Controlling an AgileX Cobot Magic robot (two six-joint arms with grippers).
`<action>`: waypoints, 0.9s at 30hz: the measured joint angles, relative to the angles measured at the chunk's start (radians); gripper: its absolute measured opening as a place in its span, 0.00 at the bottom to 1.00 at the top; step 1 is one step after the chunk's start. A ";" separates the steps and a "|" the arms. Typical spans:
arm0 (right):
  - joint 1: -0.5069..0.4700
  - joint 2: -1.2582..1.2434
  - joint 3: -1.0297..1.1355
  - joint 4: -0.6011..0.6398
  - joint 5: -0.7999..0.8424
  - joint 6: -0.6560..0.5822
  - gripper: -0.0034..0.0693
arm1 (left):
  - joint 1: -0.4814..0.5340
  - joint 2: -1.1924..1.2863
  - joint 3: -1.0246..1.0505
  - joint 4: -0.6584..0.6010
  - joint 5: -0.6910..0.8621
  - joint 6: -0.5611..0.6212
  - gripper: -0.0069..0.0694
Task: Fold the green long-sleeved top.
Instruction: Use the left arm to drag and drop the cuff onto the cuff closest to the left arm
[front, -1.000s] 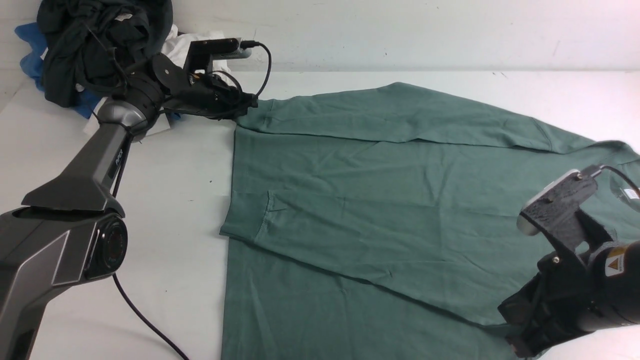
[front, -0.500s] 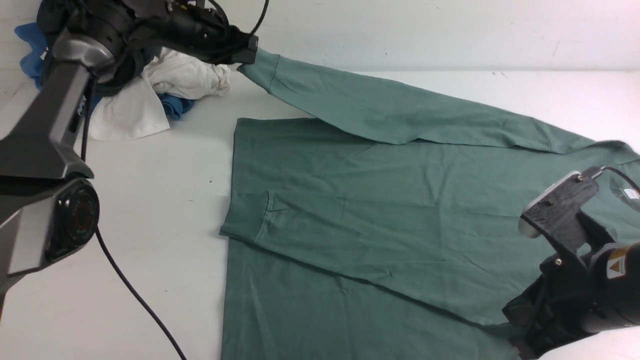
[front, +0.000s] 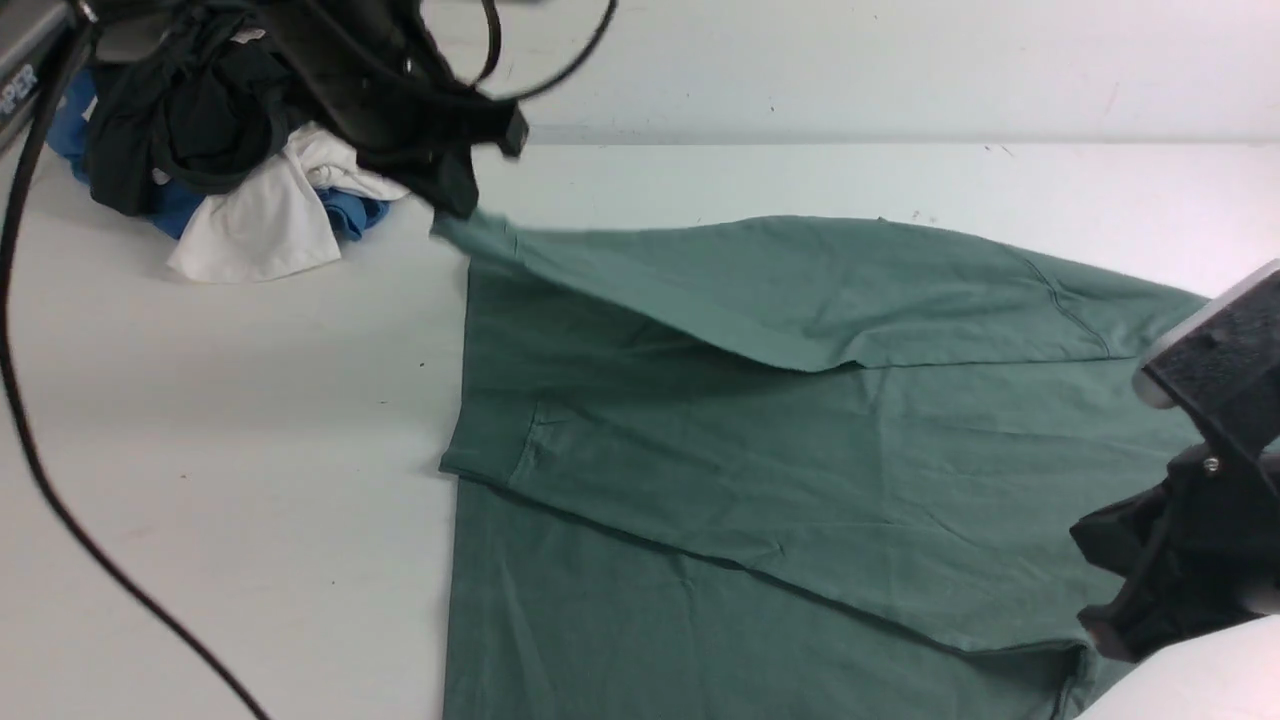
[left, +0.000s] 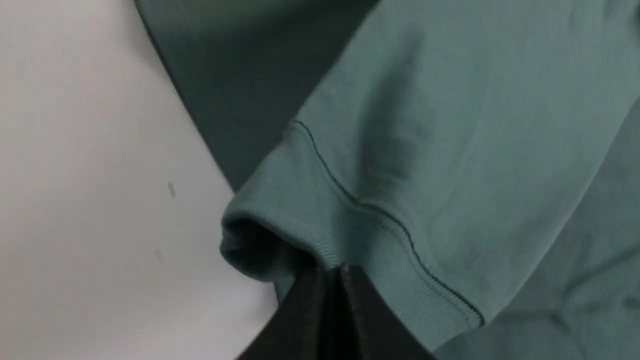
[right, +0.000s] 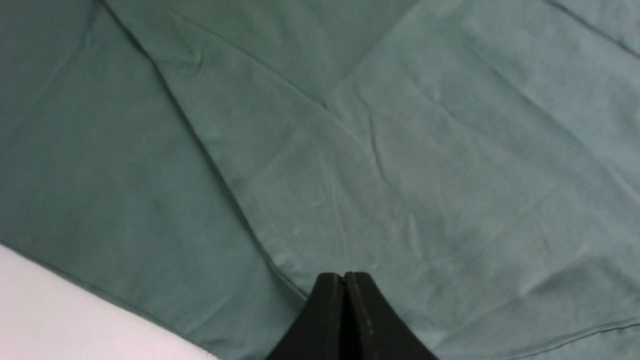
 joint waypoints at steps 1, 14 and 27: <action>0.000 -0.006 0.001 -0.004 -0.003 0.002 0.03 | -0.001 -0.017 0.066 -0.001 -0.008 0.003 0.09; 0.000 -0.029 0.001 -0.033 -0.098 0.009 0.03 | -0.060 -0.108 0.365 -0.121 -0.179 0.033 0.10; 0.000 -0.029 0.001 -0.059 -0.115 0.009 0.03 | -0.133 -0.141 0.549 0.004 -0.195 0.054 0.23</action>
